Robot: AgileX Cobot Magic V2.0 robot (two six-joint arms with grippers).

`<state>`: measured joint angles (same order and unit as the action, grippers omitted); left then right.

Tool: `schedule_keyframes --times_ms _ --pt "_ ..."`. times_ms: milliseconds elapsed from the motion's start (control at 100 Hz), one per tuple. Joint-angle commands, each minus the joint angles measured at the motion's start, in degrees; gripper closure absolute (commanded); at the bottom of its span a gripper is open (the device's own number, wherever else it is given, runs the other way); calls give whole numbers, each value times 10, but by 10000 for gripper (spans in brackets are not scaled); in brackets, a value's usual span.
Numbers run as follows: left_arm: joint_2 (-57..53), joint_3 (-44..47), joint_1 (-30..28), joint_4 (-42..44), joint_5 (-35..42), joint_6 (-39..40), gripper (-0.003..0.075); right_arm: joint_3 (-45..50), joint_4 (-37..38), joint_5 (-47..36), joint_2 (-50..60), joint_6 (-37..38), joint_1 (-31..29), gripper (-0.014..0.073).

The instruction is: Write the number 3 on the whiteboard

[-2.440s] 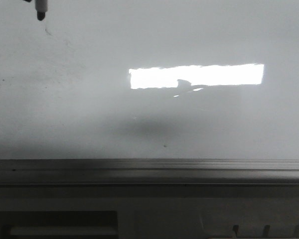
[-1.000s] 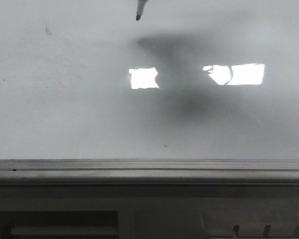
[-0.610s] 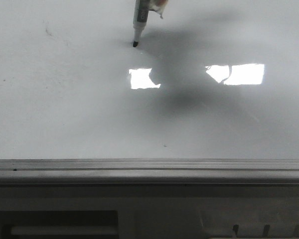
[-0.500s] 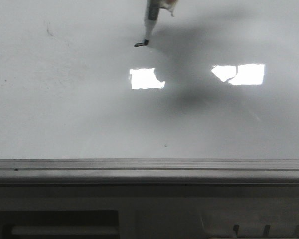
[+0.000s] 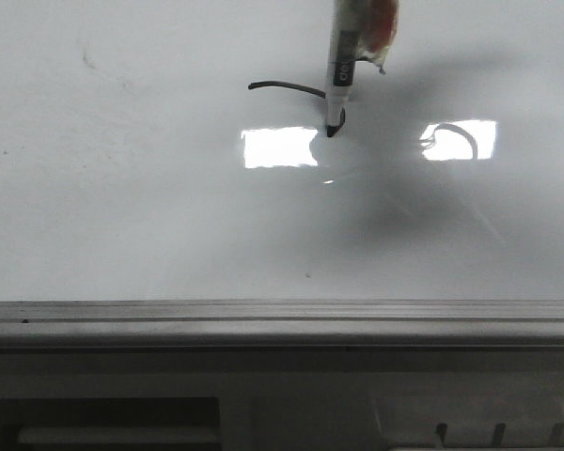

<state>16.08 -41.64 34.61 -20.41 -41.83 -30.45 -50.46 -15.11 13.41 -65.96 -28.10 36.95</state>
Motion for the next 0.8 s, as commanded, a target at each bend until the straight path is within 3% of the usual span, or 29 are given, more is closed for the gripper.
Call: schedule_keyframes --times_ms 0,510,650,790 --pt "7 -12 0 -15 42 6 741 -3 16 -44 -15 -11 -2 634" --pt "8 -12 0 -15 42 6 741 22 24 40 80 -11 -44 634" --pt "8 -12 0 -15 42 6 741 50 -45 5 44 -11 -19 634" --pt "8 -12 0 -15 42 6 741 52 -51 -73 -11 -11 42 634"
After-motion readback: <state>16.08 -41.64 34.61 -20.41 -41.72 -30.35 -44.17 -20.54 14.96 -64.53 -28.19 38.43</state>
